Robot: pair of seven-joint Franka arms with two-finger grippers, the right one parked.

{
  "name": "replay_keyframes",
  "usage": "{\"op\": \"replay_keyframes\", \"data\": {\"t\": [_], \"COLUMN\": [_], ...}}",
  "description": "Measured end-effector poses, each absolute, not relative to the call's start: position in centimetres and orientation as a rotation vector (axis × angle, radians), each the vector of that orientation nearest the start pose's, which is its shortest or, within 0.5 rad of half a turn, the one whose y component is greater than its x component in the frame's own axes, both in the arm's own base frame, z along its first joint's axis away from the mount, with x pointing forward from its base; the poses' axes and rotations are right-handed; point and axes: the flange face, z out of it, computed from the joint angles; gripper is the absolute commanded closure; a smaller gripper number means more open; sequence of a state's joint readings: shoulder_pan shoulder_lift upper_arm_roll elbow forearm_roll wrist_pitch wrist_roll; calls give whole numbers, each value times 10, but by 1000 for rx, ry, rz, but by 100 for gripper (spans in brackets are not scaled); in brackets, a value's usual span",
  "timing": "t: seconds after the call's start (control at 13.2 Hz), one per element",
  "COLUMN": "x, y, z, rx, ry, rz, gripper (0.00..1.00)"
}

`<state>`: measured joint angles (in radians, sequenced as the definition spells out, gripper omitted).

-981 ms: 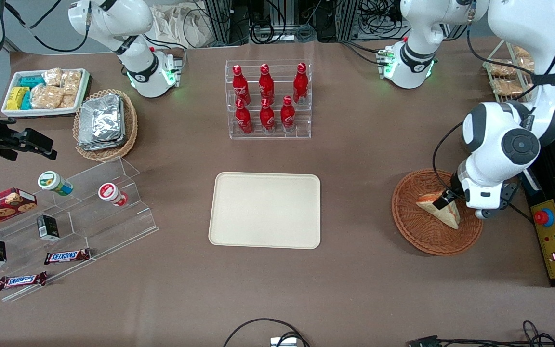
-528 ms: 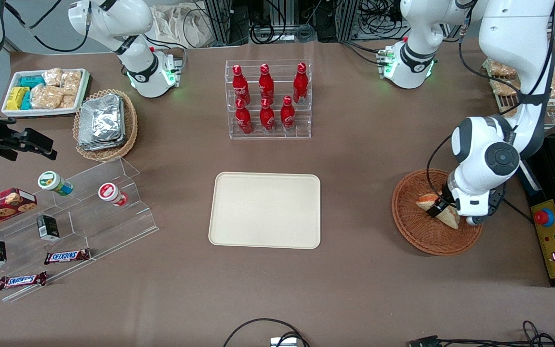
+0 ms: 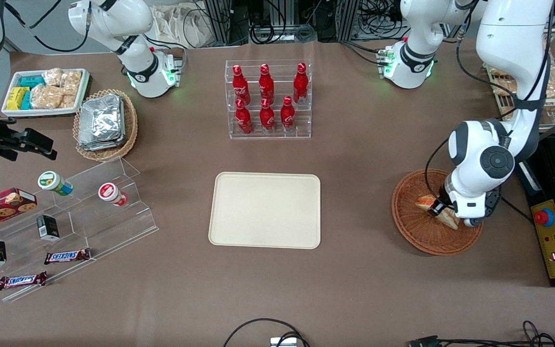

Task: Place sandwich from basket to tray
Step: 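Close the left gripper on the wrapped sandwich's edge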

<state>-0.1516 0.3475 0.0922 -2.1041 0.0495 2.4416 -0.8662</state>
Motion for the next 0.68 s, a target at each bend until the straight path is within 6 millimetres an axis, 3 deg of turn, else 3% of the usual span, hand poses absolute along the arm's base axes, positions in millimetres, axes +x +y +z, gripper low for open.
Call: {"op": "replay_keyframes", "data": {"t": [0.3, 0.45, 0.68], "x": [583, 588, 593], "y": [-36, -38, -56], "z": [271, 309, 395], "rx": [-2872, -2907, -2979], "ry": [-1128, -1089, -938], "rz": [-51, -105, -151], "gripper": [100, 100, 100]}}
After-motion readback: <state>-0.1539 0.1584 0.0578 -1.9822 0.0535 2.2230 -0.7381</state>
